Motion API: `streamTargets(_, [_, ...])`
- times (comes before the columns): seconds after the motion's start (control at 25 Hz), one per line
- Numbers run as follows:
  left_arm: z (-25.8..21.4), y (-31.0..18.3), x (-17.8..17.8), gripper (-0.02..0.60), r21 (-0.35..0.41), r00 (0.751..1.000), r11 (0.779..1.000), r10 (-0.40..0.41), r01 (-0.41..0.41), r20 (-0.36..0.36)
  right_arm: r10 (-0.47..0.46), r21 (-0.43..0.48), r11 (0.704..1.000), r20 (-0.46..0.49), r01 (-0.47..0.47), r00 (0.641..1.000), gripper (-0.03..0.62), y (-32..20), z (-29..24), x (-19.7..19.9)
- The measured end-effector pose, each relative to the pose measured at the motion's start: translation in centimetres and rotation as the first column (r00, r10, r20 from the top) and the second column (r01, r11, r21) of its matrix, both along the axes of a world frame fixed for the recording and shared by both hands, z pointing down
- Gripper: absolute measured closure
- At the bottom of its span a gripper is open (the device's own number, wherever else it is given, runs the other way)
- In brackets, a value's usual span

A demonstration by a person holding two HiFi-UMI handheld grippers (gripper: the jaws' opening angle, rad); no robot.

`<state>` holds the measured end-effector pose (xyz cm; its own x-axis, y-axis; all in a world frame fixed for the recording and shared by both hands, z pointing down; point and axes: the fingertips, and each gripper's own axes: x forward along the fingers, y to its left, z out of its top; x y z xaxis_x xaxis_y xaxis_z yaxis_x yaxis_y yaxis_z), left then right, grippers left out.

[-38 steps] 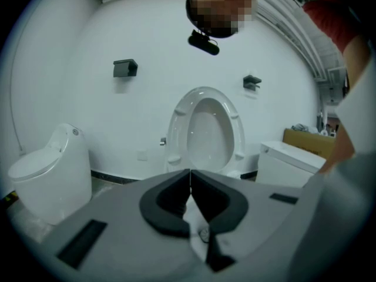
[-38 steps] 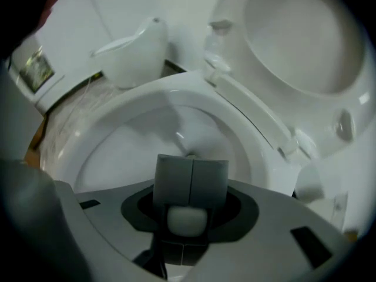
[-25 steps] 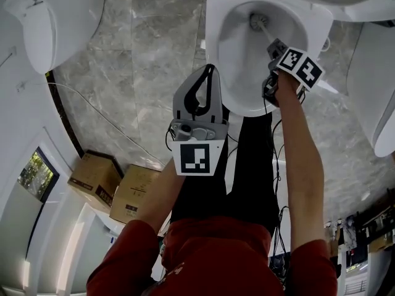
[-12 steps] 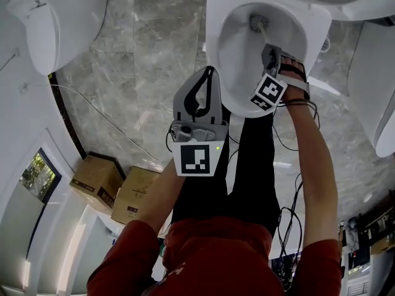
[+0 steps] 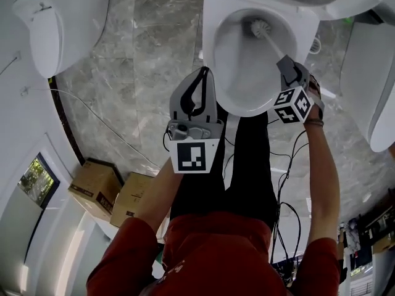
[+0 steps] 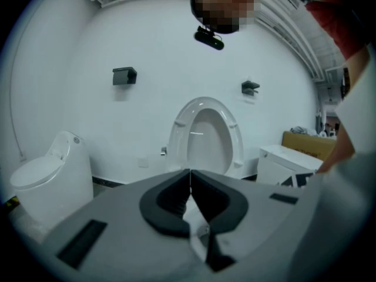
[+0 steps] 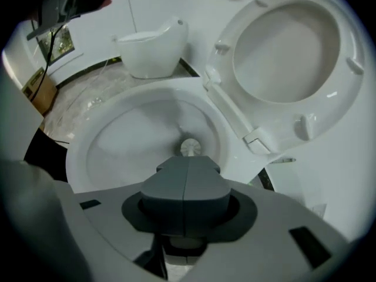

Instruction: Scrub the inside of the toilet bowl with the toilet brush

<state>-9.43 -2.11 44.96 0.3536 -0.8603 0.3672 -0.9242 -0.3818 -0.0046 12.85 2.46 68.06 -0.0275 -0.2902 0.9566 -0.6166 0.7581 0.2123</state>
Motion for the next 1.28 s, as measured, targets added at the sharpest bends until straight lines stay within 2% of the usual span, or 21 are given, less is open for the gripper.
streamTargets(0.08, [-0.3,0.1,0.2,0.583,0.000,1.000,1.000,-0.005,0.005,-0.005,0.018,0.015,1.000,0.000,-0.018,1.000,0.437,-0.2,-0.8,0.9])
streamTargets(0.28, [-0.8,0.6,1.0,0.583,0.000,1.000,1.000,0.012,-0.012,-0.021,-0.002,-0.029,1.000,-0.033,0.001,0.999,0.437,2.6,-0.3,0.8])
streamTargets(0.36, [-0.5,1.1,1.0,0.583,-0.009,1.000,1.000,0.022,-0.022,-0.013,-0.013,-0.068,0.998,-0.022,0.011,1.000,0.437,5.0,0.0,-0.3])
streamTargets(0.48, [-0.2,1.6,0.8,0.583,-0.017,1.000,1.000,0.014,-0.015,-0.014,-0.088,-0.104,0.991,-0.016,0.086,0.996,0.437,8.9,-0.1,-3.2])
streamTargets(0.6, [0.0,2.0,0.2,0.583,-0.016,1.000,1.000,0.003,-0.003,-0.015,-0.055,-0.104,0.993,0.009,0.056,0.998,0.437,11.0,-1.2,-5.8])
streamTargets(0.72, [0.4,2.3,-0.7,0.583,-0.030,1.000,1.000,-0.010,0.010,-0.001,-0.009,-0.059,0.998,0.097,0.015,0.995,0.437,10.5,-2.8,-8.8])
streamTargets(0.84, [0.6,2.2,-1.3,0.583,-0.035,1.000,0.999,-0.023,0.023,0.002,-0.006,0.035,0.999,0.151,0.001,0.988,0.437,6.6,-3.4,-11.3])
streamTargets(0.96, [0.4,2.1,-1.3,0.583,-0.031,1.000,0.999,-0.021,0.021,0.004,-0.056,0.135,0.990,0.106,0.041,0.993,0.437,1.0,-3.3,-11.1])
streamTargets(1.04, [0.3,2.0,-1.3,0.583,-0.027,1.000,0.999,-0.021,0.021,0.004,-0.083,0.157,0.985,0.042,0.075,0.996,0.437,-2.1,-3.1,-9.4])
streamTargets(1.16, [0.5,2.1,-1.3,0.583,-0.035,1.000,0.999,-0.024,0.024,0.004,-0.104,0.103,0.989,-0.064,0.110,0.992,0.438,-3.3,-2.0,-5.5])
streamTargets(1.28, [0.5,2.1,-0.7,0.583,-0.034,1.000,0.999,-0.020,0.020,-0.006,-0.129,0.044,0.990,-0.151,0.137,0.980,0.439,-0.6,-1.5,-1.8])
